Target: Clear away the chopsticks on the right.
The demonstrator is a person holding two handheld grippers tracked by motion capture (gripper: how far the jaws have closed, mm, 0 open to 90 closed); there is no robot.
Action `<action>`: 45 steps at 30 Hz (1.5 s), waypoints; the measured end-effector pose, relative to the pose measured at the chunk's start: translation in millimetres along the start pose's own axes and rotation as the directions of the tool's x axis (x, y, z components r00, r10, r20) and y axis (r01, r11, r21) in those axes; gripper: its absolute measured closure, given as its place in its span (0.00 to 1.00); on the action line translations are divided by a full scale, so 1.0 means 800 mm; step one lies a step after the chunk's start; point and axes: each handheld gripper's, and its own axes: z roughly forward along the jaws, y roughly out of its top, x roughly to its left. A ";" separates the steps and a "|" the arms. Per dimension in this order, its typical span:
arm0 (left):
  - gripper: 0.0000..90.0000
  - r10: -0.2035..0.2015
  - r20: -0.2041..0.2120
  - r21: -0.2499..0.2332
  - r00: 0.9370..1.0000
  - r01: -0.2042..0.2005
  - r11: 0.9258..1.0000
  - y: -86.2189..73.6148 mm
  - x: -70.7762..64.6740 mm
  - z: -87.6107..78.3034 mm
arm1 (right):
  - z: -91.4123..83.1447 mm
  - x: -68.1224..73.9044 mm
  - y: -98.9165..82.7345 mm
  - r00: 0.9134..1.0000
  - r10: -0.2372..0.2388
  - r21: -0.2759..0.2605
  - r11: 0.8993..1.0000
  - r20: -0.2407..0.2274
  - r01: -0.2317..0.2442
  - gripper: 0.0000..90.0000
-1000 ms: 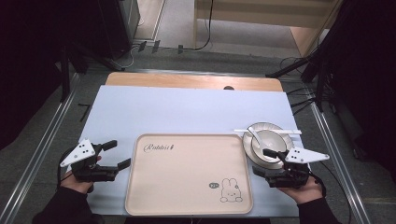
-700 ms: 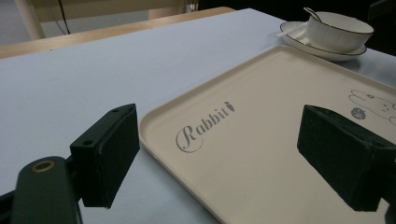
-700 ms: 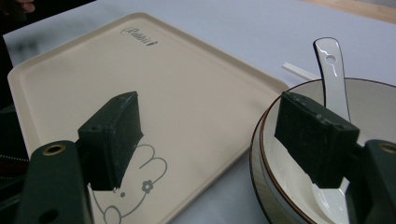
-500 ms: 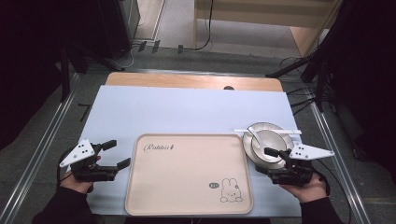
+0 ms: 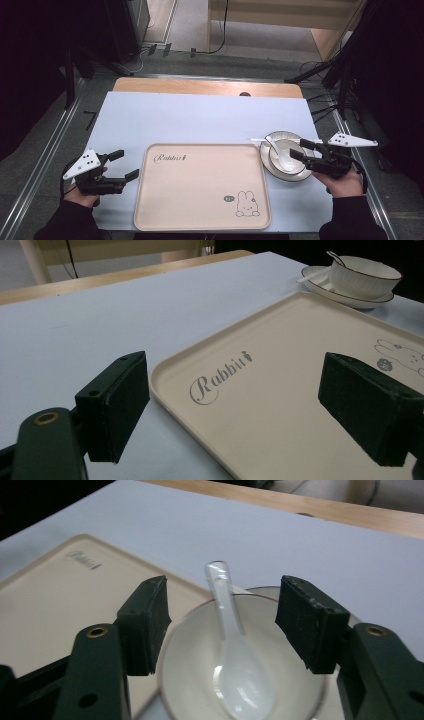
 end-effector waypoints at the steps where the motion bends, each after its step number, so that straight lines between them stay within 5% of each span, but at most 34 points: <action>1: 0.15 -0.001 0.003 -0.003 1.000 0.001 1.000 0.000 0.000 0.001 | 0.000 -0.009 0.001 1.000 0.011 0.002 1.000 0.027 -0.011 0.46; 8: 0.15 0.003 0.002 0.011 1.000 -0.003 1.000 -0.001 0.000 0.001 | 0.000 -0.056 -0.003 0.983 0.080 -0.027 0.997 0.165 -0.077 0.72; 15: 0.15 0.001 -0.001 0.017 1.000 -0.001 1.000 -0.002 -0.001 0.001 | 0.025 -0.088 -0.014 0.964 0.123 0.016 0.991 0.234 -0.130 1.00; 24: 0.15 -0.001 0.002 0.012 1.000 0.001 1.000 -0.002 0.000 0.001 | 0.066 -0.108 -0.020 0.960 0.091 0.090 0.989 0.264 -0.118 1.00; 33: 0.15 0.002 0.008 0.019 1.000 -0.002 1.000 -0.003 0.001 0.002 | 0.076 -0.122 -0.028 0.958 0.107 0.134 0.980 0.267 -0.146 1.00; 45: 0.15 0.001 0.007 0.017 1.000 -0.002 1.000 -0.002 0.001 0.002 | 0.072 -0.113 -0.031 0.972 0.069 0.240 0.963 0.225 -0.124 1.00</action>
